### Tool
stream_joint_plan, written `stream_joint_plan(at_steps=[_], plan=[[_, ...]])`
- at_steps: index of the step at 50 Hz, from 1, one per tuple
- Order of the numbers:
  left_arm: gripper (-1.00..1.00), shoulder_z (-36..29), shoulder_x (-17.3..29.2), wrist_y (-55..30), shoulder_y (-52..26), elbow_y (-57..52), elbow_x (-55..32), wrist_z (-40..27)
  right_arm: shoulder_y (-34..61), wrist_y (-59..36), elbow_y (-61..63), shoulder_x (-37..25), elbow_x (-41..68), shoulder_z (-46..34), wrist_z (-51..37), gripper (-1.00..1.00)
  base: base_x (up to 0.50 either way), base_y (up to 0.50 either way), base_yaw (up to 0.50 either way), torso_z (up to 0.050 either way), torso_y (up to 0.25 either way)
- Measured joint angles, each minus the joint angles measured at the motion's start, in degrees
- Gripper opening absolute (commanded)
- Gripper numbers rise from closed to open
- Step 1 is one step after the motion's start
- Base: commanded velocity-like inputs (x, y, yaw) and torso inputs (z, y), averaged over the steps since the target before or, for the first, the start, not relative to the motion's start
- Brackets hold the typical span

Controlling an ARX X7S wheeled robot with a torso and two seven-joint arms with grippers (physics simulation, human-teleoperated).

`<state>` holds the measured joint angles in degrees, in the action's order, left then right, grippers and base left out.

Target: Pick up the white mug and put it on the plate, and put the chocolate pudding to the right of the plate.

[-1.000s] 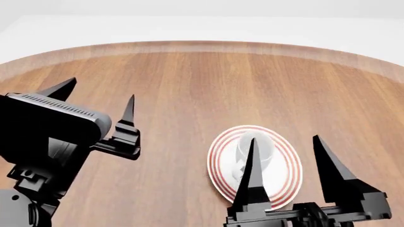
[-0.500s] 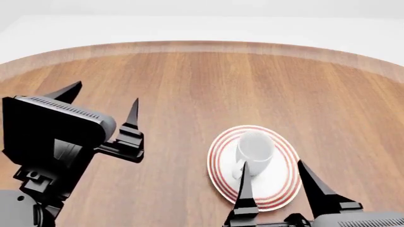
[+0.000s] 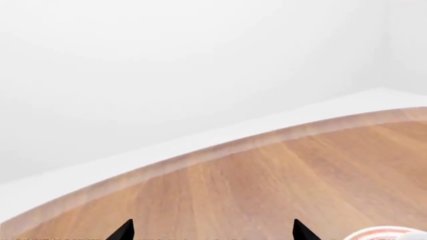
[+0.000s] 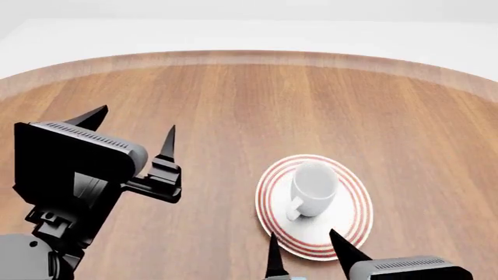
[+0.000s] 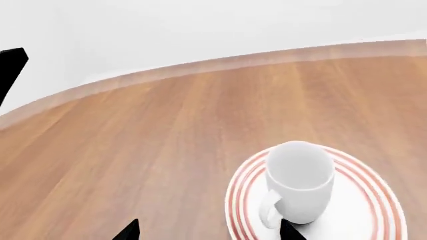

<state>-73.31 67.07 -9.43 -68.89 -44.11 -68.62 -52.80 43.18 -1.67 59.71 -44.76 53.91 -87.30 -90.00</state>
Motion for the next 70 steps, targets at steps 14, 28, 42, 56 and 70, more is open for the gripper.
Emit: stream_joint_plan(at_steps=[14,28,42,56,70], plan=[[1.0,-0.1,-0.3,0.6,0.8,0.4,0.1,0.2,-1.0,2.9,0.0,2.1,7.0,1.1,0.0,1.0,0.0,0.0,0.0,0.0,0.0],[1.0,-0.2,-0.5,1.2,1.7,0.8,0.3,0.4,-2.8,6.6,0.0,2.6,12.1,1.1,0.0,1.0,0.0,0.0,0.0,0.0,0.0],[1.0,-0.1,-0.6,1.2,1.7,1.2,-0.2,0.5,-6.8,6.3,-0.3,3.4,17.3,3.2,0.0,1.0,0.0,0.0,0.0,0.0,0.0],[1.0,0.0,-0.7,1.5,2.2,1.6,-0.3,0.5,-12.7,-0.1,-0.9,3.2,21.1,11.3,0.0,1.0,0.0,0.0,0.0,0.0,0.0],[1.0,0.0,-0.5,2.3,3.0,1.9,0.0,0.6,-16.5,-4.3,-1.2,1.8,22.3,17.4,0.3,1.0,0.0,0.0,0.0,0.0,0.0]])
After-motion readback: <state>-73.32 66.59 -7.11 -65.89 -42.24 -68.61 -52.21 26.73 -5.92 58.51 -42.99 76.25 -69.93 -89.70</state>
